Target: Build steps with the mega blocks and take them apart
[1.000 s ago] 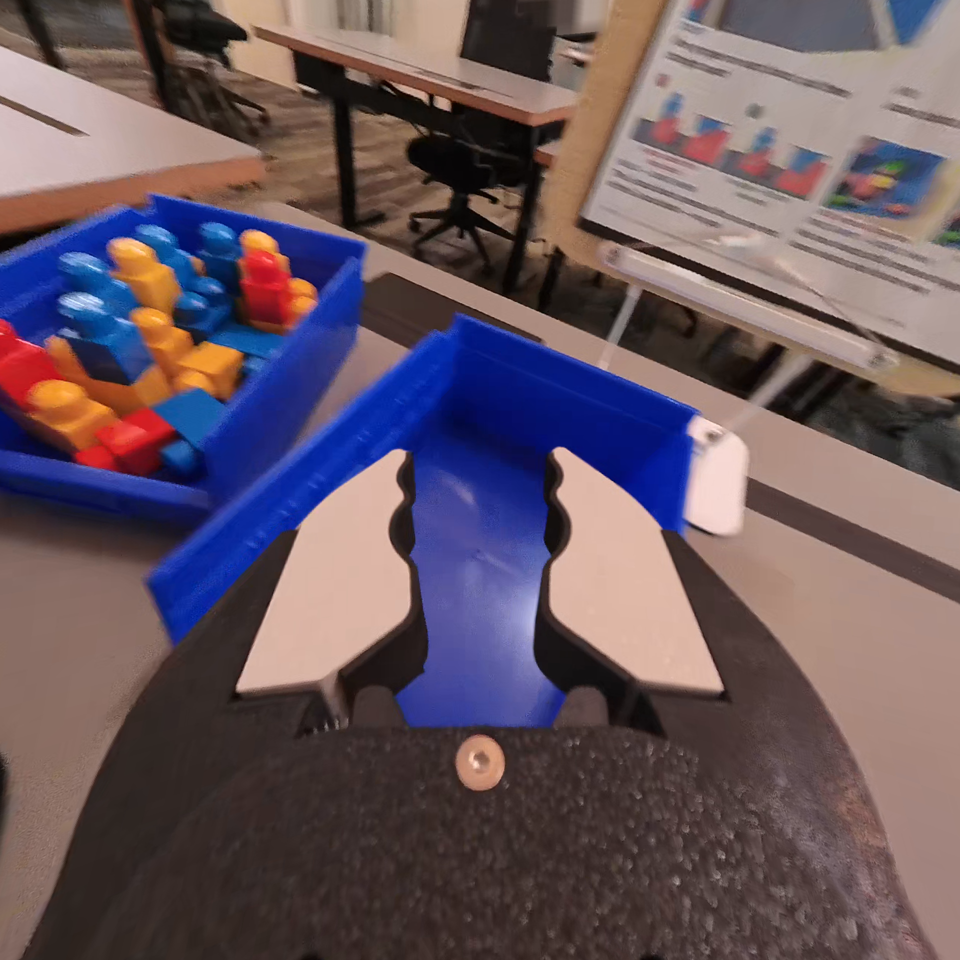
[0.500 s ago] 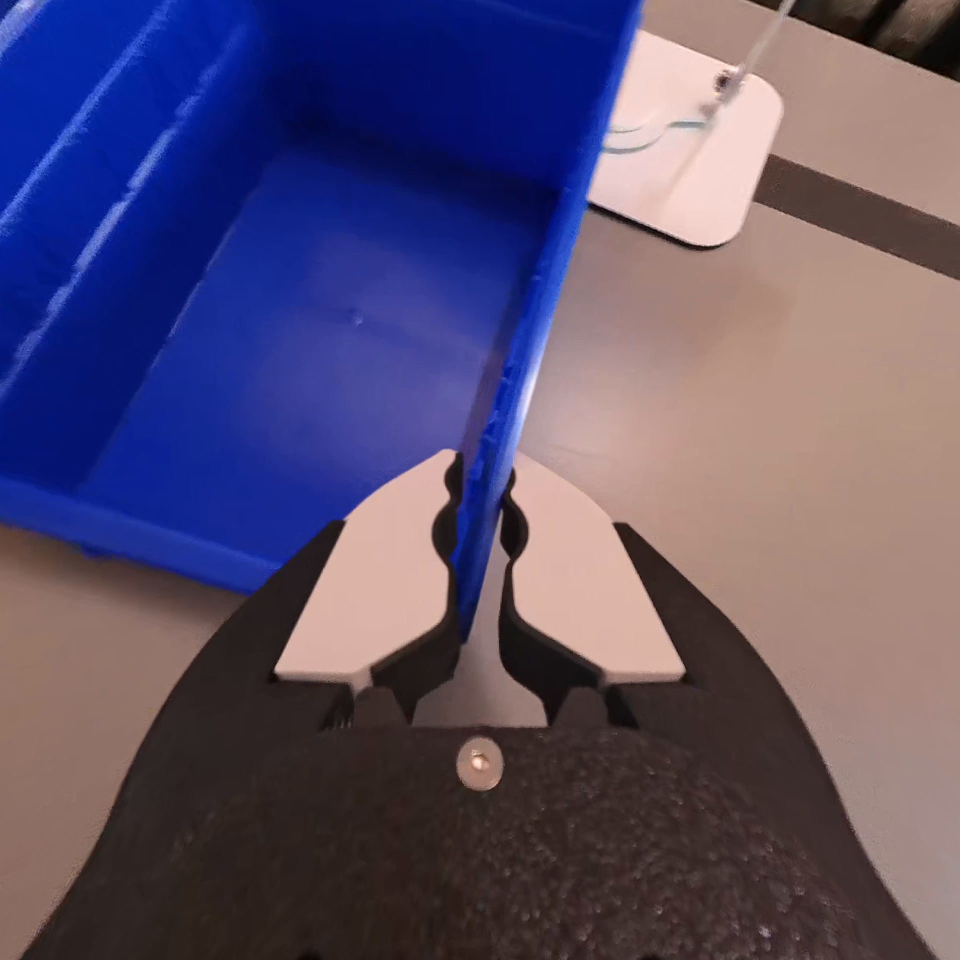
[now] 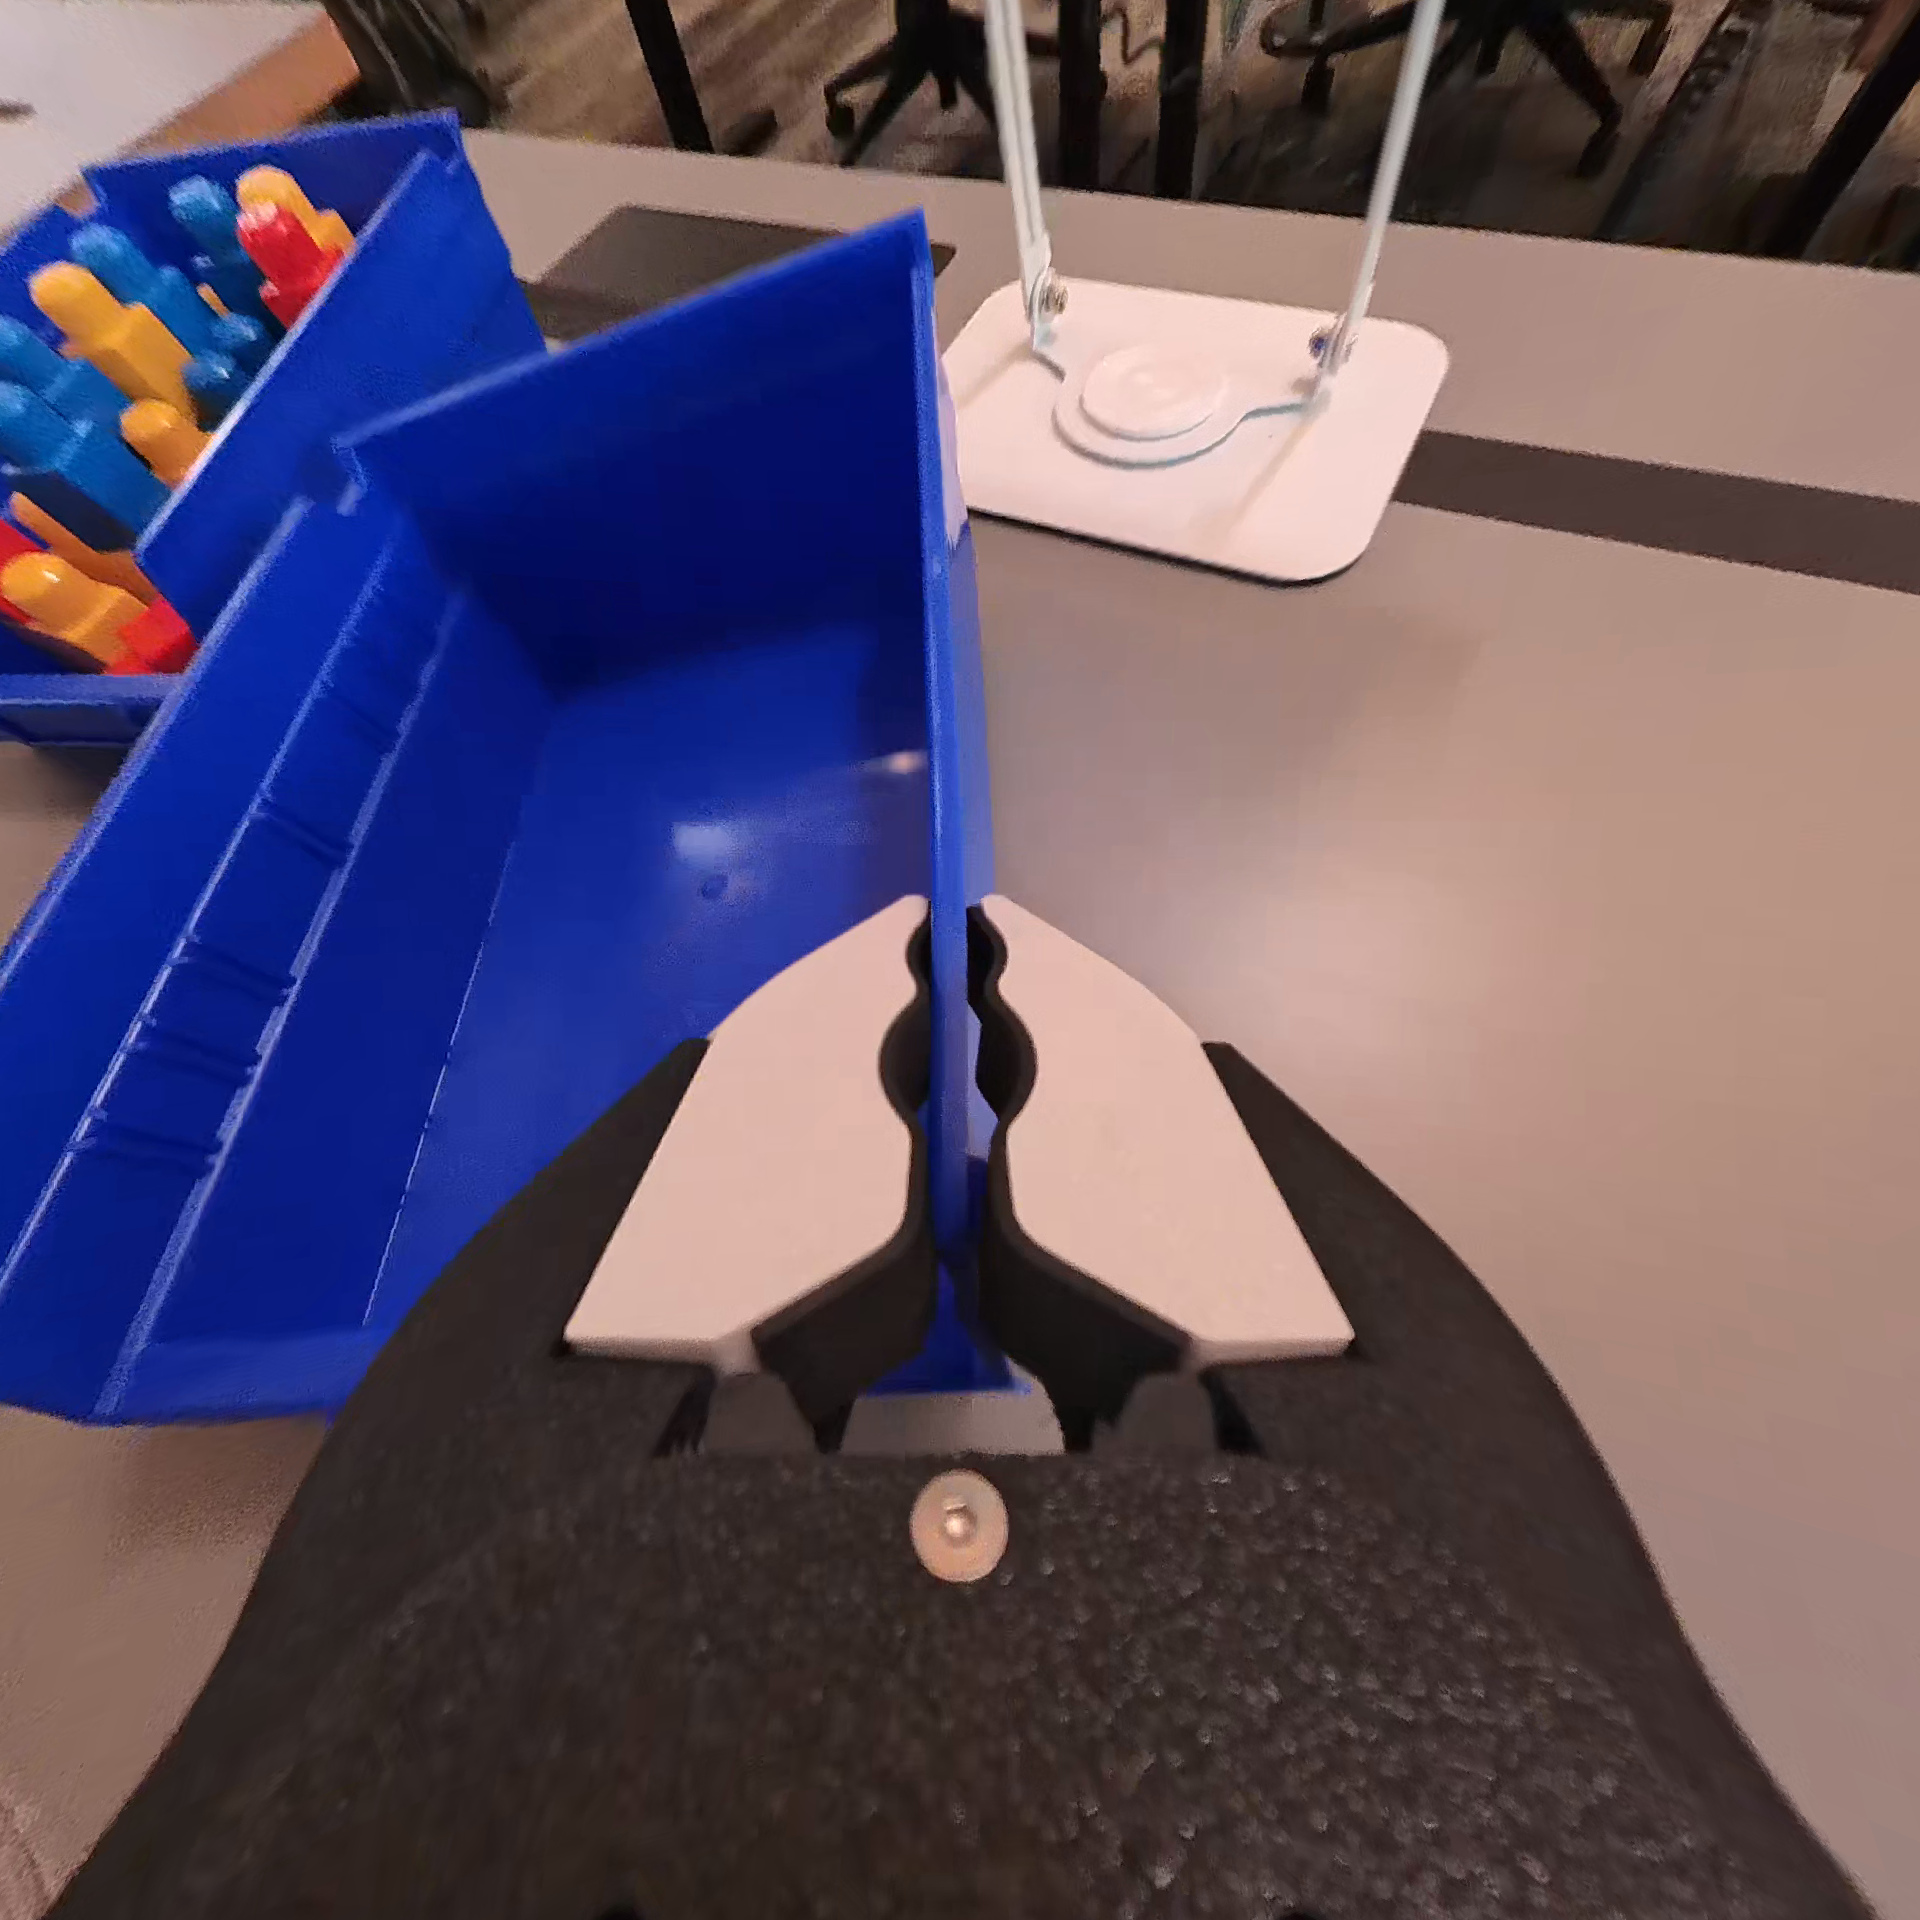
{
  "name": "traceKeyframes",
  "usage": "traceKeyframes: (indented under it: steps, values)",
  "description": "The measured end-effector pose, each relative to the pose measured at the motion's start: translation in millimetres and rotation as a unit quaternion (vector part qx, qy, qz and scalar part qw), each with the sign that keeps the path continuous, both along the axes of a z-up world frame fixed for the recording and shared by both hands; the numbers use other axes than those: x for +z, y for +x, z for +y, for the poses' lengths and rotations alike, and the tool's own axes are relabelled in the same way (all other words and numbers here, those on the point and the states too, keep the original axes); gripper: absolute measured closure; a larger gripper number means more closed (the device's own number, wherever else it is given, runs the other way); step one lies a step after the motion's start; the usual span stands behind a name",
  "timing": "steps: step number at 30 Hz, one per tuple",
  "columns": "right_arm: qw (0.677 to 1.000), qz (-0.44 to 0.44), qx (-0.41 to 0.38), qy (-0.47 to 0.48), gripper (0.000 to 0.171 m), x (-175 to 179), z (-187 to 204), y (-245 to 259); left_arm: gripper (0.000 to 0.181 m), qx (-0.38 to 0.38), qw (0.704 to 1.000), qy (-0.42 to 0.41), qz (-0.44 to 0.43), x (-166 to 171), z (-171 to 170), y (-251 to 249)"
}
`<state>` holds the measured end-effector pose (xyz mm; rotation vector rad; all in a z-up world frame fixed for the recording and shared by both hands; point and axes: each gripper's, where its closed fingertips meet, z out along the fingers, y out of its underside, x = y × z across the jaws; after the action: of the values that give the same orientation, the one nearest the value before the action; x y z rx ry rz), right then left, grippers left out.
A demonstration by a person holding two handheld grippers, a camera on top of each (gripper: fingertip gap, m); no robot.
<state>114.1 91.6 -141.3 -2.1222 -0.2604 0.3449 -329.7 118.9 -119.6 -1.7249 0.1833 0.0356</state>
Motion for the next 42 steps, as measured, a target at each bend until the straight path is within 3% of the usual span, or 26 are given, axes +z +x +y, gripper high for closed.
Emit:
traceKeyframes:
  steps: [8,14,23,34,42]
  values:
    - [0.993,0.066,-0.069,0.07,0.167,32,-16,73,0.162,-0.004,1.0,0.002,0.003,-2,0,2]
    - [0.97,0.098,-0.173,0.139,0.167,53,-31,151,0.163,-0.004,1.0,-0.003,0.0,-7,0,0]
    - [0.934,0.035,-0.332,0.13,0.167,27,-46,259,0.163,0.021,1.0,0.005,-0.022,-6,-2,-21]
    - [0.916,0.02,-0.398,0.051,0.168,-40,-31,294,0.163,0.024,0.999,0.001,-0.023,-11,-2,-24]
    - [0.913,0.005,-0.397,0.09,0.164,-31,-30,297,0.163,0.028,0.999,-0.001,-0.021,-15,-3,-28]
